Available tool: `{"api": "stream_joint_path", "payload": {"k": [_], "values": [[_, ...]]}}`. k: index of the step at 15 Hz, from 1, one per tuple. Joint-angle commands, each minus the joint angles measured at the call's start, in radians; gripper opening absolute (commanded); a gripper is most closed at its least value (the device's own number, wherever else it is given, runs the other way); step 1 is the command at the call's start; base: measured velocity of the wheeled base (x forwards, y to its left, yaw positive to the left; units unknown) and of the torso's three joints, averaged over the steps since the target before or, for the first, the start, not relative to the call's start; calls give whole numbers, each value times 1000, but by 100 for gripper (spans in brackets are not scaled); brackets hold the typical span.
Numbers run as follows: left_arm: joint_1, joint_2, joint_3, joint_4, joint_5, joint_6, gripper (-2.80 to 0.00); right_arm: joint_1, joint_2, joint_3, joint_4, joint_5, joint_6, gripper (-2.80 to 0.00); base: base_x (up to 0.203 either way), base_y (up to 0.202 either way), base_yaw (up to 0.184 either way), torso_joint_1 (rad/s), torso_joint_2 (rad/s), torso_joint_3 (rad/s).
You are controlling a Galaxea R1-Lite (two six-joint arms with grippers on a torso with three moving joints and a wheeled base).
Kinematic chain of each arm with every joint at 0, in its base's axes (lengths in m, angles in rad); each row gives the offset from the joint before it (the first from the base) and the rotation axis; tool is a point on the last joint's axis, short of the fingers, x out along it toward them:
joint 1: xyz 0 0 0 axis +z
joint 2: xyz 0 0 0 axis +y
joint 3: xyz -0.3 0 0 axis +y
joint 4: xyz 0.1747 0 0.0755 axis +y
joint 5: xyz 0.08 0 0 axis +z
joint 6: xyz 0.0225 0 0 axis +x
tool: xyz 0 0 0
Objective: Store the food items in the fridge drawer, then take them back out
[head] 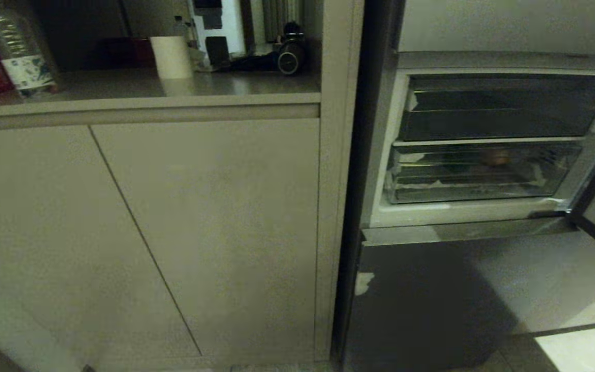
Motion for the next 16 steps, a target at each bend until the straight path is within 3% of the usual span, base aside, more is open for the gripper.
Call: {"api": "stream_joint_path", "payload": {"k": [1, 3, 11, 16], "values": [[0, 0, 0, 0, 0, 0, -280, 0, -1, 31, -1, 1, 0, -280, -1, -7, 171, 1, -1, 2], [0, 0, 0, 0, 0, 0, -280, 0, -1, 31, -1, 2, 0, -280, 3, -5, 116, 0, 2, 2], [0, 1, 0, -1, 0, 0, -280, -2, 33, -9, 12, -2, 0, -280, 0, 0, 0, 0, 0, 0], [0, 1, 0, 0, 0, 0, -280, -1, 492, -205, -23, 71, 104, -280, 0, 0, 0, 0, 0, 0]]}}
